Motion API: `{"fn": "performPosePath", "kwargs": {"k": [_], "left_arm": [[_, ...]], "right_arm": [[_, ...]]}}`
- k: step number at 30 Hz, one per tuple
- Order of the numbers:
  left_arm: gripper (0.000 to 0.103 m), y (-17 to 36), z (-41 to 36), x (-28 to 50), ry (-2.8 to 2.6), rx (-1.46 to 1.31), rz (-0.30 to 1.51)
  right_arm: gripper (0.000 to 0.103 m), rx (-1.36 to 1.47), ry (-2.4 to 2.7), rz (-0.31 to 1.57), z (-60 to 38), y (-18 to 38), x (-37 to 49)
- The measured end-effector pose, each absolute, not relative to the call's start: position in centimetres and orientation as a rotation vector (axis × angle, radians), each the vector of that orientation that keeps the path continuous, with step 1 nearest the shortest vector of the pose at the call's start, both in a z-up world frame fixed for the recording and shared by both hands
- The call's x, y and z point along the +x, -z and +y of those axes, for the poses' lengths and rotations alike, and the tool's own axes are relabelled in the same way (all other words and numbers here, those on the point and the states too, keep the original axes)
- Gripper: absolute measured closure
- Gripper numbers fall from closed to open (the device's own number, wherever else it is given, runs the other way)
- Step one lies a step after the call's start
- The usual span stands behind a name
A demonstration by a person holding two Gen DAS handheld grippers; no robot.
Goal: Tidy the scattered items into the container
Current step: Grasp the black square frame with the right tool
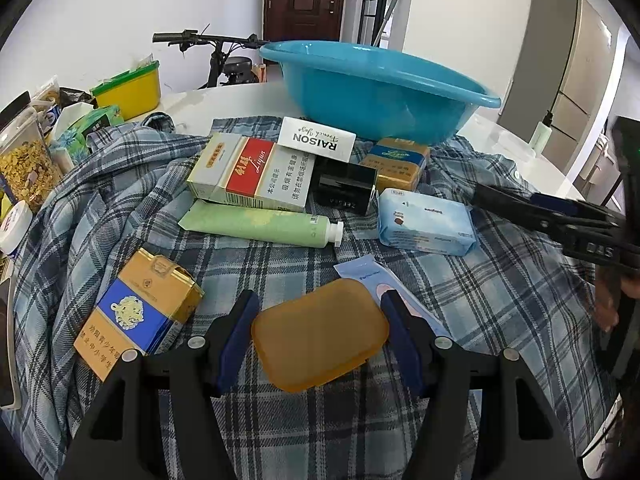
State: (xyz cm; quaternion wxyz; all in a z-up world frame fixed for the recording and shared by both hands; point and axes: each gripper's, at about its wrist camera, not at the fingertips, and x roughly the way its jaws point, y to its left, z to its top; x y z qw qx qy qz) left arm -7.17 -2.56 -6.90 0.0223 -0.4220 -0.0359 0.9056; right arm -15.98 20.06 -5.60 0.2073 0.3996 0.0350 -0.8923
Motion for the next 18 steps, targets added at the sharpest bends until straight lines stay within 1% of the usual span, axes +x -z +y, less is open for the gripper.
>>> {"fn": "performPosePath", "kwargs": {"k": [10,12,14,15,18], "left_arm": [[0.037,6.3,-1.9,-6.2,-2.838,-1.244,-0.083],[0.037,6.2,-1.8,-6.0,-2.839,-1.237,-0.08],[0.037,6.2,-1.7,-5.8,-2.832,-1.236,-0.087],[0.037,6.2,-1.7,-5.8,-2.83,-1.236,-0.088],[0.037,6.1,-1.7,-5.6,-2.829,-1.23,-0.096]], "right_arm": [[0.031,1.018,2.601,0.028,19.4,3.9,-11.3],[0.031,0.985,2.608,0.057,18.6,3.7,-10.6],[0.031,1.001,2.581,0.138,17.3,4.1,-10.1],[0.034,1.015,2.567,0.17,16.9,4.4,-10.0],[0.034,1.09,2.487,0.148,16.3,5.9,-9.7]]}}
